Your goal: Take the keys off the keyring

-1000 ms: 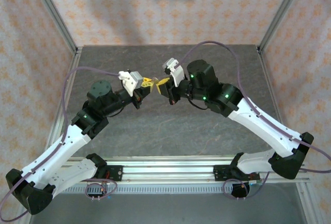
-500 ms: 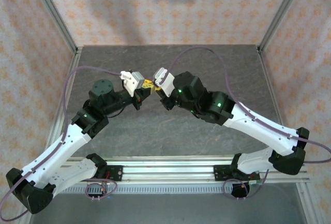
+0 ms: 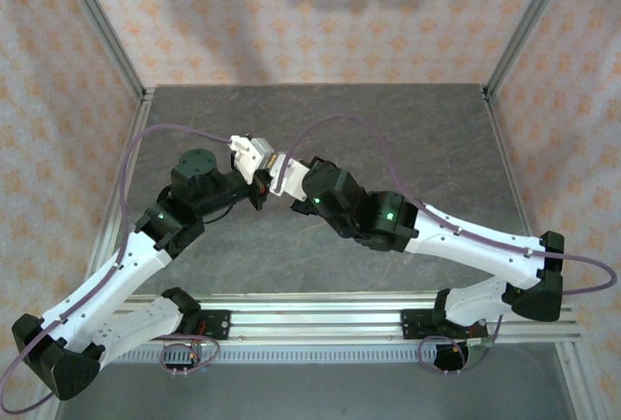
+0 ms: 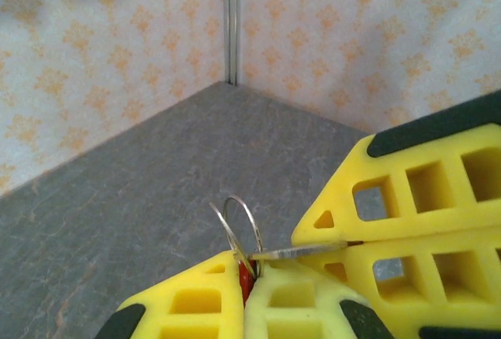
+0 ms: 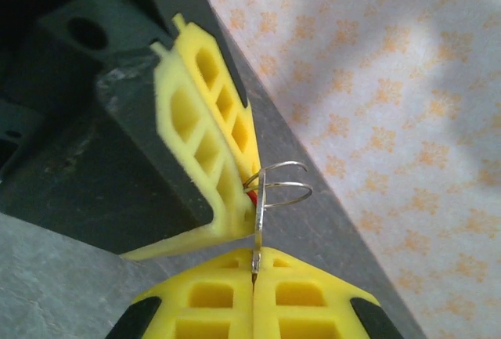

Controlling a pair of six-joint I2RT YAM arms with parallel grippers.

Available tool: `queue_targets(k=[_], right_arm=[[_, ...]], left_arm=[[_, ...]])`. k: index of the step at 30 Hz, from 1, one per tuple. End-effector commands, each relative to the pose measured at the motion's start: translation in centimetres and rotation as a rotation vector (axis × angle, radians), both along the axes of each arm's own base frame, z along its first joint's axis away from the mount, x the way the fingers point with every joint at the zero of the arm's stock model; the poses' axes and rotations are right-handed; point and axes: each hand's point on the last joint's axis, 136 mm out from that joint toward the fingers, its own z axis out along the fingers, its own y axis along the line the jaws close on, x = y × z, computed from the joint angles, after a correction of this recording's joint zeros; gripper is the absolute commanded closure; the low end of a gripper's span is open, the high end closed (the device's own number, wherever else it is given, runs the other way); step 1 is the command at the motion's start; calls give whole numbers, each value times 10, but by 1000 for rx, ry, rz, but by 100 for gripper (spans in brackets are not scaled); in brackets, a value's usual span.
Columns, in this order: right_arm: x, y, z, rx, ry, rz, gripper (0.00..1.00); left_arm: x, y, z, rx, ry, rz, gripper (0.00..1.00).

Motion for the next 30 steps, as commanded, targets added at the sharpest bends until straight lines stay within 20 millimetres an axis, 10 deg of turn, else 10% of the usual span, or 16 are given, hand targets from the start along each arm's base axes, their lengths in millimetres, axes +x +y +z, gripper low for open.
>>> queue_targets(k=[1, 13, 30], right_arm=[[-42, 26, -49, -181, 19, 249, 100], [-56, 19, -48, -159, 29, 328, 100], [-15, -4, 2, 161, 184, 201, 100]], left_arm=[[-2, -4, 58, -115, -136, -13, 100], [0, -3, 57, -138, -121, 1, 100], [-13, 12, 32, -110, -80, 34, 51]])
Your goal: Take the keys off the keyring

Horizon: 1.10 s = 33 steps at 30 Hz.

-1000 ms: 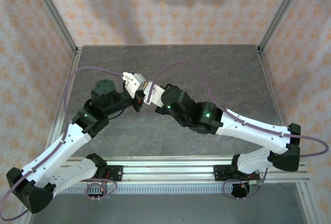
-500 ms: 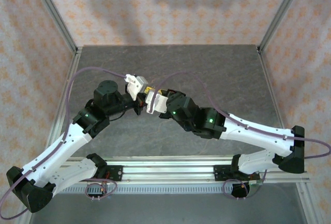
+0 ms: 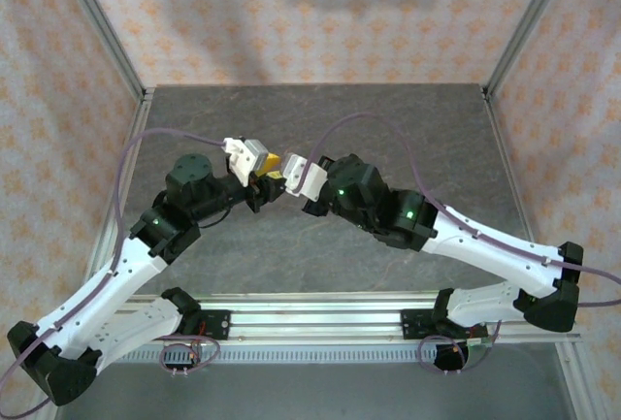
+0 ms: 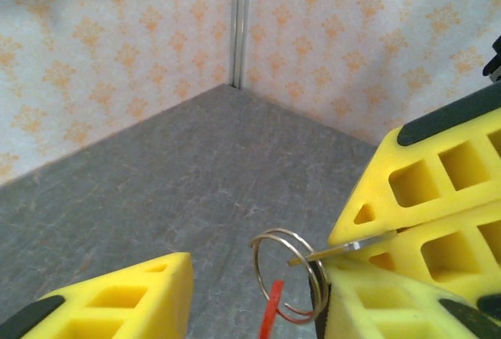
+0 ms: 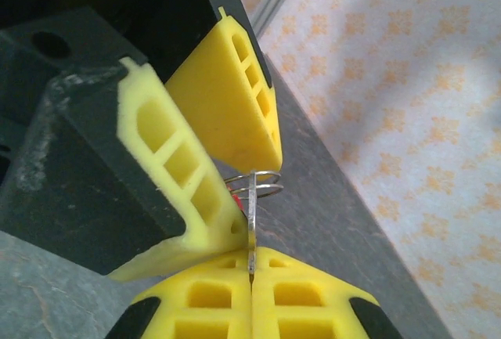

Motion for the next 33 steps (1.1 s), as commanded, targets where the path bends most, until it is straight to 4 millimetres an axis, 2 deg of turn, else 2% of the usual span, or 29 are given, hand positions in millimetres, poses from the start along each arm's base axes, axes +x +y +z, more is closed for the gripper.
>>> queue_targets(k=[1, 7, 10, 11, 16, 19, 24, 28, 33], right_arm=[[-4, -3, -5, 37, 105, 30, 100], [4, -15, 3, 139, 172, 25, 100], [8, -17, -1, 168, 214, 33, 100], [3, -22, 10, 203, 212, 51, 100], [-7, -28, 14, 288, 310, 153, 100], [-9, -31, 19, 346, 373, 204, 100], [-15, -31, 26, 416, 463, 308, 100], [-16, -32, 33, 466, 513, 366, 100], [-28, -31, 43, 483, 573, 471, 100]], left_arm=[[-5, 6, 27, -63, -93, 14, 47], [-12, 16, 23, -62, -86, 45, 38], [-14, 21, 23, -69, -82, 65, 33], [-14, 24, 24, -74, -79, 80, 32], [-10, 34, 38, -120, -32, 128, 22], [-6, 32, 48, -187, 49, 67, 22], [-5, 18, 70, -355, 177, -128, 23], [-11, 5, 77, -413, 242, -259, 27], [-18, -9, 81, -472, 331, -401, 29]])
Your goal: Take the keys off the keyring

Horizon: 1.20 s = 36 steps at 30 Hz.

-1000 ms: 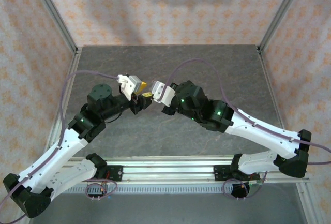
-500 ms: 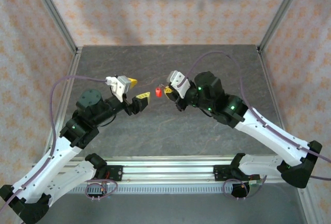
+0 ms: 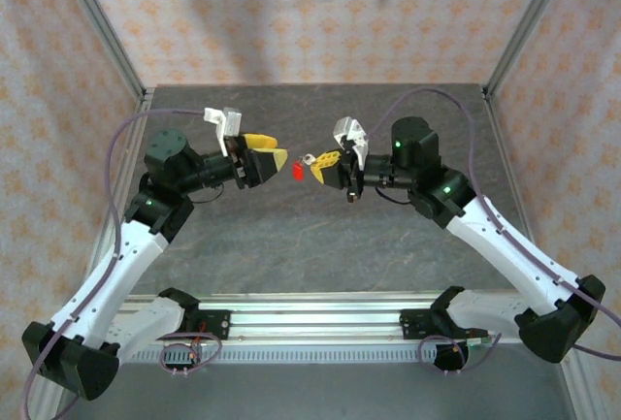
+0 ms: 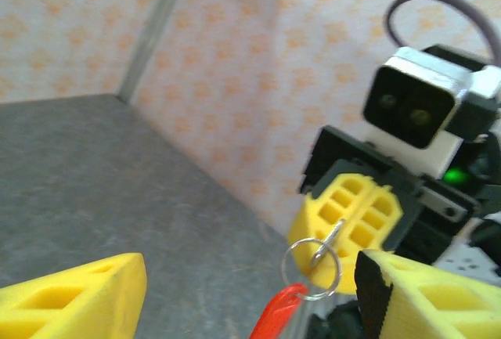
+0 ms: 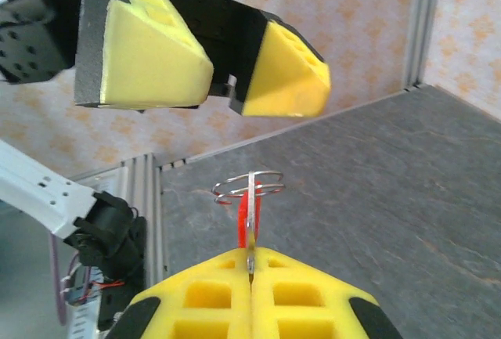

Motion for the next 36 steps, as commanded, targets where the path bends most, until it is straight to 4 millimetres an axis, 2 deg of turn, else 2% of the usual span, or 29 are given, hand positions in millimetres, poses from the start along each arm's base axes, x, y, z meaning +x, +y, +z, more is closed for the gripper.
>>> queue_targets(k=[1, 8, 16, 19, 25, 31, 36], right_arm=[[-20, 6, 20, 74, 25, 141, 100], [-27, 8, 26, 94, 36, 191, 100], [-25, 10, 35, 108, 25, 201, 100], [-26, 10, 41, 120, 17, 208, 100], [-21, 16, 37, 116, 39, 218, 100], [-19, 16, 35, 110, 41, 212, 100], [-19, 15, 34, 102, 40, 205, 100]], left_arm=[[-23, -10, 30, -103, -14, -175, 29], [-29, -19, 39, -184, 39, -318, 30], [-35, -23, 22, -128, 72, -339, 32], [-39, -25, 21, -122, 76, -361, 32], [-43, -27, 19, -117, 81, -380, 34], [-44, -28, 22, -119, 79, -390, 44], [-44, -28, 22, -118, 76, -393, 58]])
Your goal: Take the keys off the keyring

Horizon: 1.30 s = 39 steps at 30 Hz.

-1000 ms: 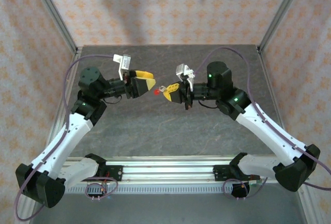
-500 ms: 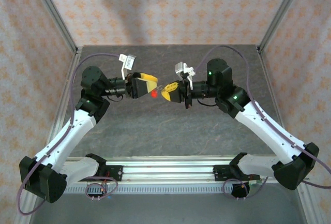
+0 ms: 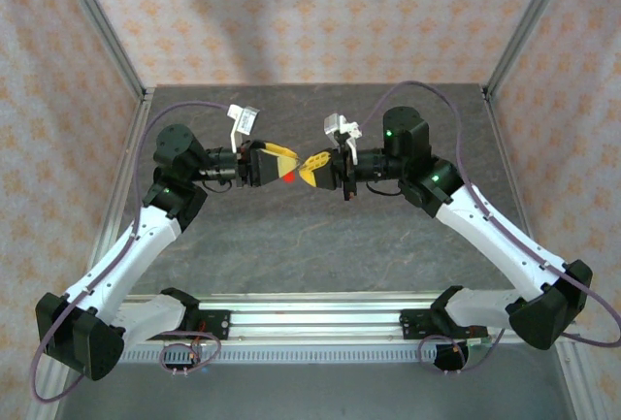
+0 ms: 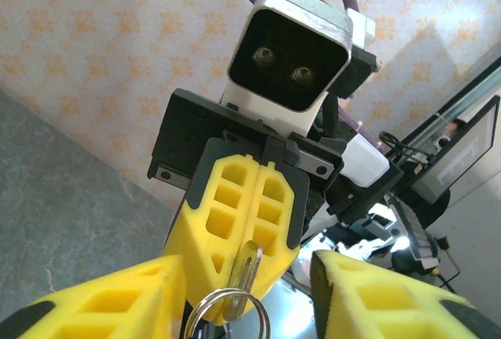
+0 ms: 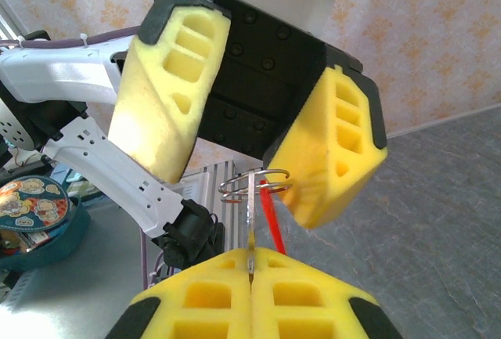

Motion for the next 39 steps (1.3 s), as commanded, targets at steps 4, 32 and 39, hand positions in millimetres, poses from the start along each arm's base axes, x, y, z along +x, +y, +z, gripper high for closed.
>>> queue_targets(k=[4, 32, 39], right_arm=[[-2, -4, 18, 32, -46, -2, 100], [15, -22, 8, 56, -109, -196, 100], [18, -23, 5, 39, -91, -225, 100]], left_arm=[[-10, 0, 10, -9, -59, -29, 68], [3, 19, 26, -94, -107, 96, 100], [9, 20, 25, -105, -97, 113, 84]])
